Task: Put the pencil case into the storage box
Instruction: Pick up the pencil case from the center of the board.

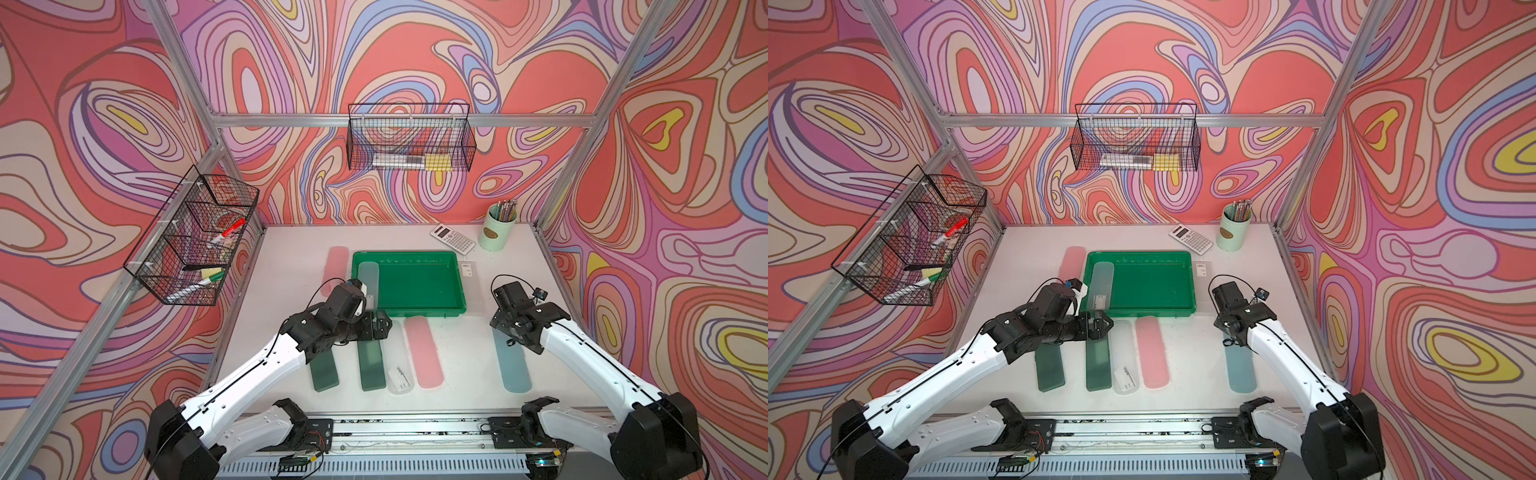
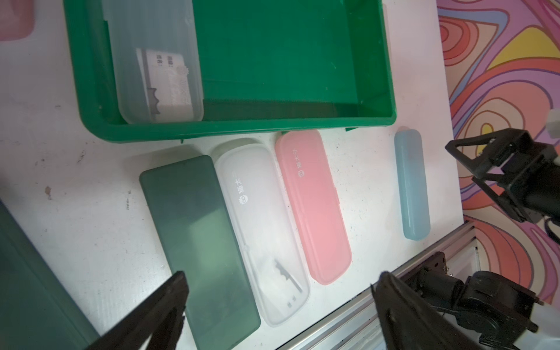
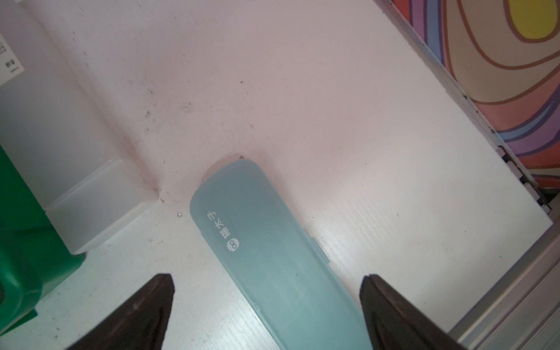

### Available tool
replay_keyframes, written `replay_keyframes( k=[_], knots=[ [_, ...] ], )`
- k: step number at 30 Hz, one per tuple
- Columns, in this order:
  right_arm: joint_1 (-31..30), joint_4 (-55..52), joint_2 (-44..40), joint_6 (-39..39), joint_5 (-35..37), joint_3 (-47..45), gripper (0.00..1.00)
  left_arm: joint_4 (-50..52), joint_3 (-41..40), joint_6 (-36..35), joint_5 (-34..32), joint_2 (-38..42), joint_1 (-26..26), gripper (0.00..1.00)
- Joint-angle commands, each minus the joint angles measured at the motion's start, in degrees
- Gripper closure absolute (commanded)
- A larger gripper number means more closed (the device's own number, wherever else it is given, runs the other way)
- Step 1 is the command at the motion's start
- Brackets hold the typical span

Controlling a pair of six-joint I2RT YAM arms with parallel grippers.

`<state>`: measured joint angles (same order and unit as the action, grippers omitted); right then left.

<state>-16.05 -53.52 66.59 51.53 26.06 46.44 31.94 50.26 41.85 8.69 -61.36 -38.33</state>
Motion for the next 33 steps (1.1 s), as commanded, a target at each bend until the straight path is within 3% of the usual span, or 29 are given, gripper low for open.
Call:
replay_keyframes(
  k=[1, 5, 8, 15, 19, 26, 33],
  knots=[
    [0.23, -0.93, 1.6, 5.23, 0.42, -0.46, 0.02, -2.4, -2.06, -0.22, 0.65, 1.54, -0.08, 0.01],
    [0.9, 4.46, -0.04, 7.99, -1.5, -6.67, 0.02, -2.02, -1.66, -2.51, 2.82, 1.13, -0.08, 0.0],
    [5.78, 4.25, 0.25, 6.72, -2.06, -8.37, 0.02, -3.94, -1.78, -3.69, 4.05, -0.09, -0.08, 0.01],
    [8.06, 7.47, -2.39, 9.71, -3.11, -12.74, 0.02, -8.44, 0.95, -3.11, 11.78, -3.39, -0.08, 0.01],
    [9.82, 16.34, -1.05, 8.54, -9.22, -16.28, 0.02, -8.23, 1.64, -3.0, 10.02, -3.5, -0.08, 0.01],
    [10.17, 20.79, 2.19, 6.39, -13.65, -15.93, 0.02, -6.21, 1.19, -2.73, 9.15, -3.7, -0.08, 0.01],
    [9.68, 24.19, -4.42, 9.57, -23.69, -20.58, 0.05, -5.24, 0.43, -2.72, 6.78, -3.06, -0.14, 0.01]
  ],
)
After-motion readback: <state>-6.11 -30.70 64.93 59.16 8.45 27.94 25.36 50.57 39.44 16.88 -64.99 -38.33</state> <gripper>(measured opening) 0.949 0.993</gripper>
